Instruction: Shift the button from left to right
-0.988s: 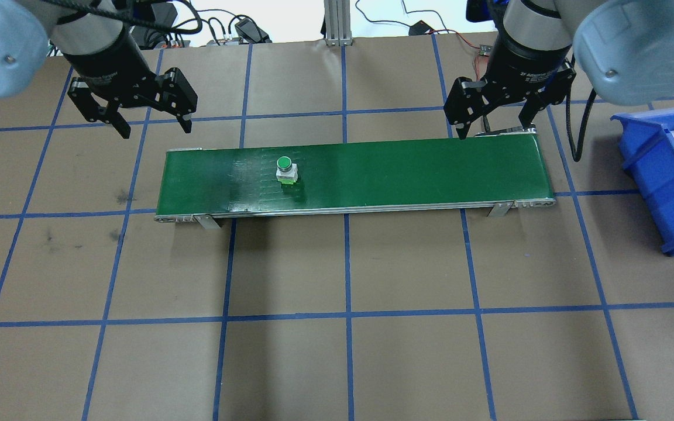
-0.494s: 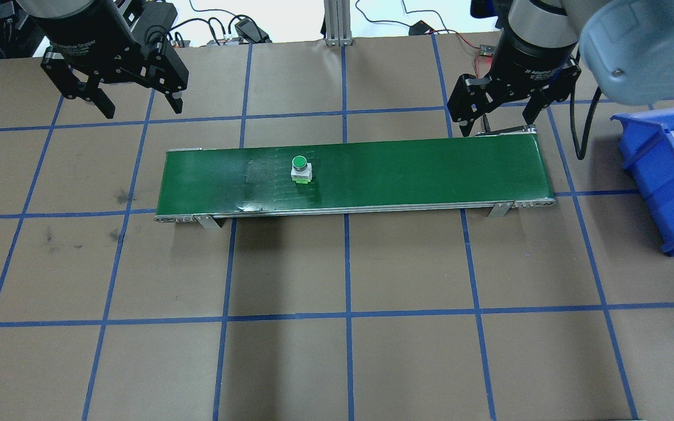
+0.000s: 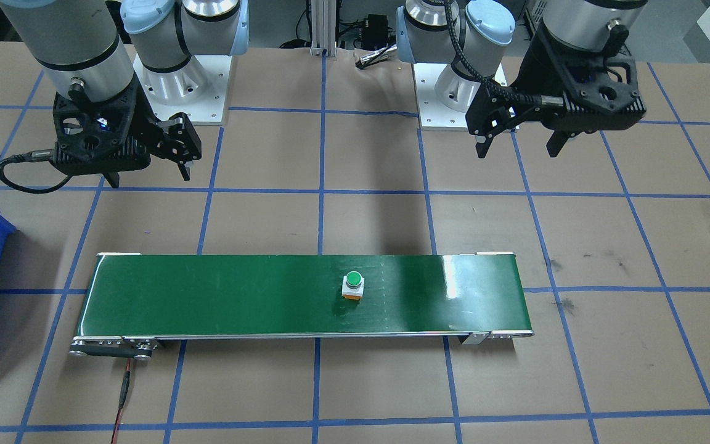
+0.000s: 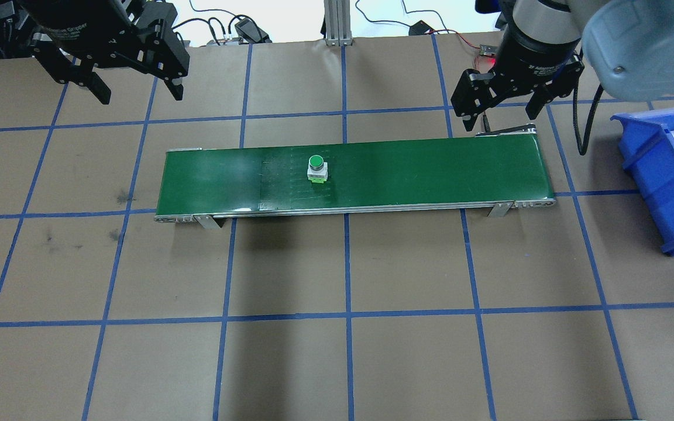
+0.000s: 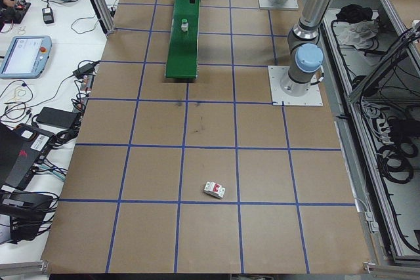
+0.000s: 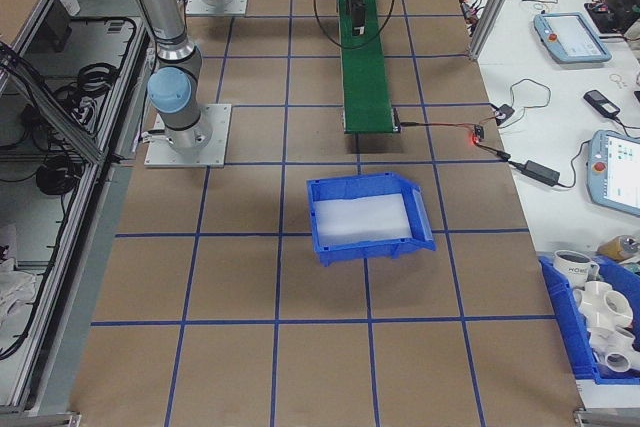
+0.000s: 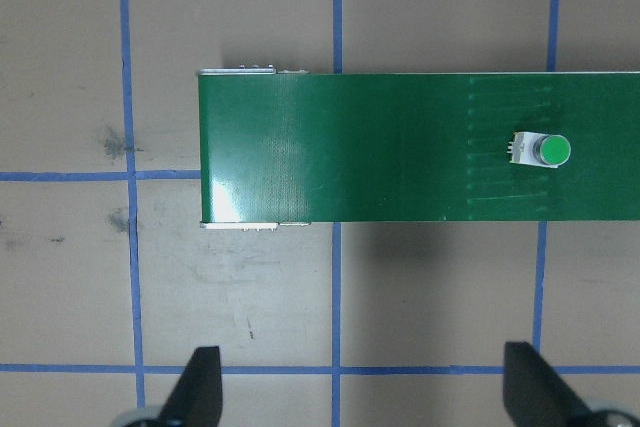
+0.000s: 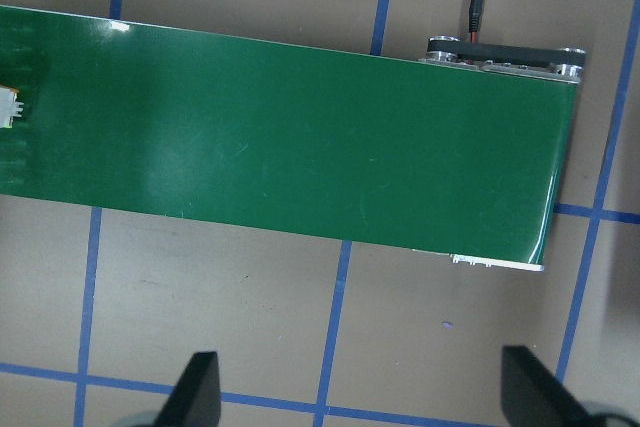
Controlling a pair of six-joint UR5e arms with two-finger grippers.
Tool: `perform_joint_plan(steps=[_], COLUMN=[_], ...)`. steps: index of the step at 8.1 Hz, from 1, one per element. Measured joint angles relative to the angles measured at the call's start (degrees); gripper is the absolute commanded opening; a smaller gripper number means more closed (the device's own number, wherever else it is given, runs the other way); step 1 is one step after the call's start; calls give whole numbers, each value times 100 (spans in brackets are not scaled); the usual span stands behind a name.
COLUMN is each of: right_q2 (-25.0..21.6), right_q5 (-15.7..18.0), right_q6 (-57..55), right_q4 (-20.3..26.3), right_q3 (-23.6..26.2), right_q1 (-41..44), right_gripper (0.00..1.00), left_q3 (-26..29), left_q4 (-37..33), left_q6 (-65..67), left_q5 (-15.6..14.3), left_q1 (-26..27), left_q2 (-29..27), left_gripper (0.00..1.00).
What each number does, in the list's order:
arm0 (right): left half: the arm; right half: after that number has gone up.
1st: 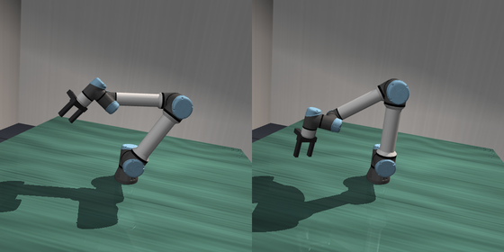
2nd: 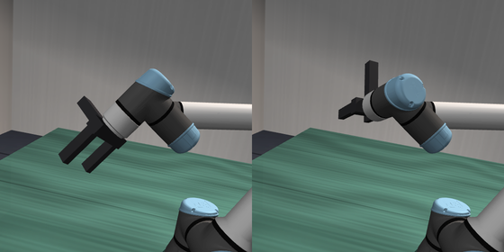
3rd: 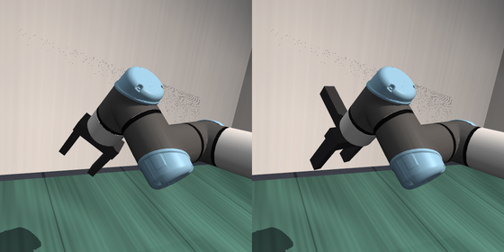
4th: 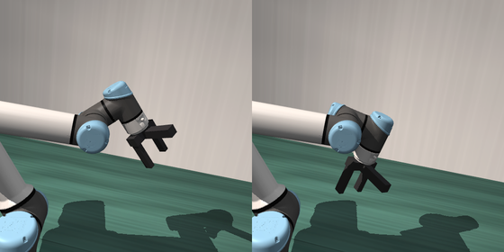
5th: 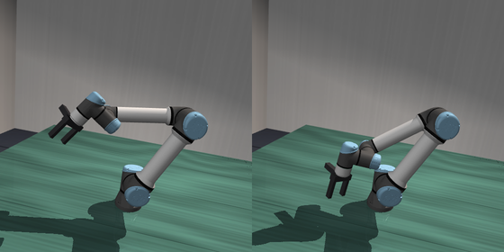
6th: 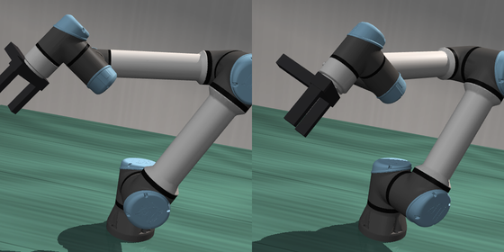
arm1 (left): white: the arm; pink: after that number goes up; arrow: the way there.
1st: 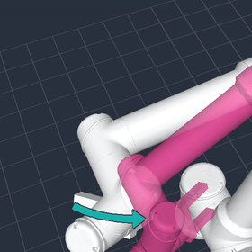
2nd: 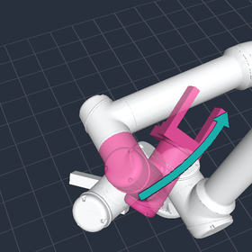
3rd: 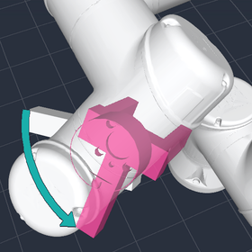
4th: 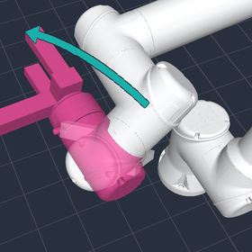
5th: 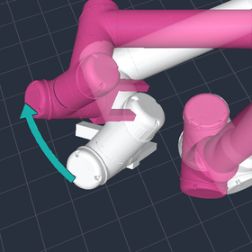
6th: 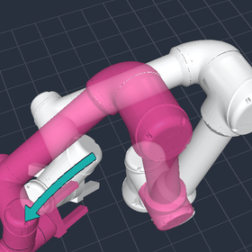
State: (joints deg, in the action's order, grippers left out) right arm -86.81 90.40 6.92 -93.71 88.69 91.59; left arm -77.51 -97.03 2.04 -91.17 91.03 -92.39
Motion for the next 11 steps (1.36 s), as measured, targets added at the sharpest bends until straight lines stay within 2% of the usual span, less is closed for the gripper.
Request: perform_joint_plan(steps=[2,3,5,8,11], right_q2=[44,136,390,771,1277], right_q5=[-142,-348,-581,-889,-1325], right_q6=[108,140,135,86,-149], right_q4=[-140,-306,-644,-871,-1494], right_q3=[0,3,12,88,220], right_q1=[-165,-249,-316,-325,-326], right_gripper=[100,100,100,100,100], left_q3=[1,-8,-23,-34,-43], left_q4=[31,30,24,32,27], left_q6=[40,50,62,65,60], left_q5=[-24,-25,-24,-12,-5], left_q1=[127,160,182,187,187], left_q2=[72,116,242,310,381], left_gripper=[100,100,100,100,100])
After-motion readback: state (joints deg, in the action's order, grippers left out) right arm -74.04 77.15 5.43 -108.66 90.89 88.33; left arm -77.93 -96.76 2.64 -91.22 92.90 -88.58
